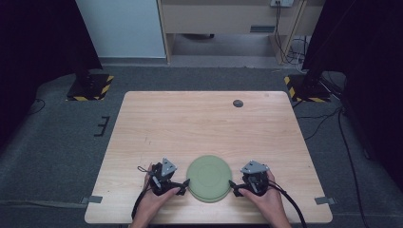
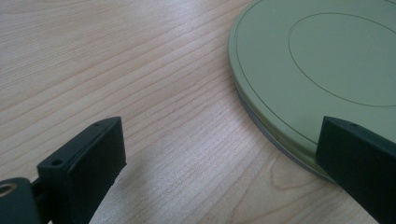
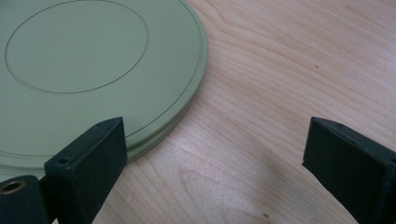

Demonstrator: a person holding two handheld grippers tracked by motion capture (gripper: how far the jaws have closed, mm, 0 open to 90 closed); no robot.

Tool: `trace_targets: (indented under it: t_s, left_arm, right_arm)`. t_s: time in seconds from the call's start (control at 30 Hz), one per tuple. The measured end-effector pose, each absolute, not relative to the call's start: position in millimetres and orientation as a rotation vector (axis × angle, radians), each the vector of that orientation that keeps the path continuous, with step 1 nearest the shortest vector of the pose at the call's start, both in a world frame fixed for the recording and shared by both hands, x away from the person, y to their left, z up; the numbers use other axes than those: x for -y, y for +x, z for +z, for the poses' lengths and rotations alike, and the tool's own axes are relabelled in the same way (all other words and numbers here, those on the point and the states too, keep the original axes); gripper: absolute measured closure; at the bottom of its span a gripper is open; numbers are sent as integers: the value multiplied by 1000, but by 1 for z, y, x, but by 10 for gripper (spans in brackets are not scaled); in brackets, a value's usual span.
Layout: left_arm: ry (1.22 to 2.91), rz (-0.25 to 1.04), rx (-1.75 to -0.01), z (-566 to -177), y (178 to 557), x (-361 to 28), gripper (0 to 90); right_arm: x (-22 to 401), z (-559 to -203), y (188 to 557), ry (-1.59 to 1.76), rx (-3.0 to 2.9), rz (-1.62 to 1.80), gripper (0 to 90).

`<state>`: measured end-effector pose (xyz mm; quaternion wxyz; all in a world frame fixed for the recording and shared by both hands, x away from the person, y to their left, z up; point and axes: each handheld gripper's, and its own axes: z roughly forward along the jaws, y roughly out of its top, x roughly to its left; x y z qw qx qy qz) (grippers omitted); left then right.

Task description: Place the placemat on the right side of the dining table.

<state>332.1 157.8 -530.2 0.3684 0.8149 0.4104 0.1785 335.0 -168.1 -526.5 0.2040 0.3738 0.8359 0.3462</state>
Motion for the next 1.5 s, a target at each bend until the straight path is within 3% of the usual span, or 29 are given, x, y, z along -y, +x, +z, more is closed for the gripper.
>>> trace_targets:
  t_s: [1.5]
  left_arm:
    - [2074,504,-1084,-532,335,-152,15]
  right_arm:
    - [164,-527,339,1077,-2289,957,67]
